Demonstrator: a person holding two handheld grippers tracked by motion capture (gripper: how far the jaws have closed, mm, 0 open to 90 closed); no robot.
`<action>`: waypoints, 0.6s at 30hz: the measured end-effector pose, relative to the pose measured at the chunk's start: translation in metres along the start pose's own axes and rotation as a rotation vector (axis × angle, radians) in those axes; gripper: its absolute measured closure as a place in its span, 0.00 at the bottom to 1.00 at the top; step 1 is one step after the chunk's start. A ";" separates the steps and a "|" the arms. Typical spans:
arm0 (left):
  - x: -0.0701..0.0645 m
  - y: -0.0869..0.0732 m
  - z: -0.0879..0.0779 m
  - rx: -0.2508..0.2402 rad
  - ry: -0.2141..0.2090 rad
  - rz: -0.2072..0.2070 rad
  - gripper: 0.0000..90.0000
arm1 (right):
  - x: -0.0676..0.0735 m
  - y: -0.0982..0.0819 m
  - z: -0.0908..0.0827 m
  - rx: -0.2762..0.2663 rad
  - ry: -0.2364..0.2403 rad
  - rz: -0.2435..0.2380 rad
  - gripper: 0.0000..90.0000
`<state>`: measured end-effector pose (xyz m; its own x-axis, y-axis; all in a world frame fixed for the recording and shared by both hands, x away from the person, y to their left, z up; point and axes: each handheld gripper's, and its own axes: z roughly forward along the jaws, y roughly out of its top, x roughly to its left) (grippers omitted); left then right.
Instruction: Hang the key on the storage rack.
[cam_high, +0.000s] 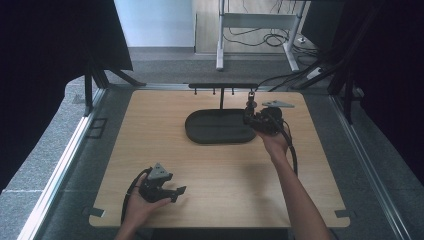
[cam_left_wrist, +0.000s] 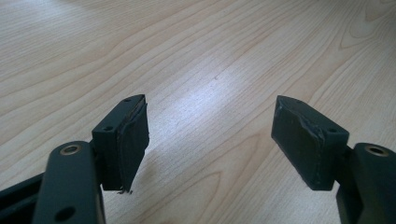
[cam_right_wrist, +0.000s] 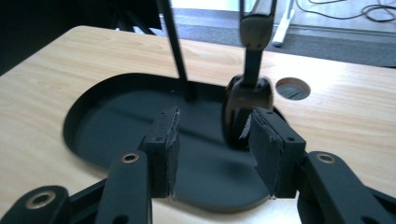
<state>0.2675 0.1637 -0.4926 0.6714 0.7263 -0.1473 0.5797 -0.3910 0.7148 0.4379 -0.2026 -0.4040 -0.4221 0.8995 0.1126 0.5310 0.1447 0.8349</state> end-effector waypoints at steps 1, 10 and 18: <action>0.000 0.000 0.000 0.001 0.002 0.000 0.31 | 0.001 -0.003 -0.004 0.005 0.009 -0.002 0.59; -0.002 0.000 0.004 0.014 0.004 0.007 0.31 | 0.007 -0.033 -0.026 0.026 0.079 -0.041 0.59; -0.001 0.000 0.002 0.003 -0.011 -0.004 0.31 | 0.021 -0.079 -0.056 0.023 0.134 -0.109 0.59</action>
<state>0.2679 0.1612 -0.4938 0.6741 0.7217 -0.1572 0.5838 -0.3902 0.7120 0.3459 -0.2179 -0.4376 -0.5716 0.8151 0.0944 0.4928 0.2491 0.8338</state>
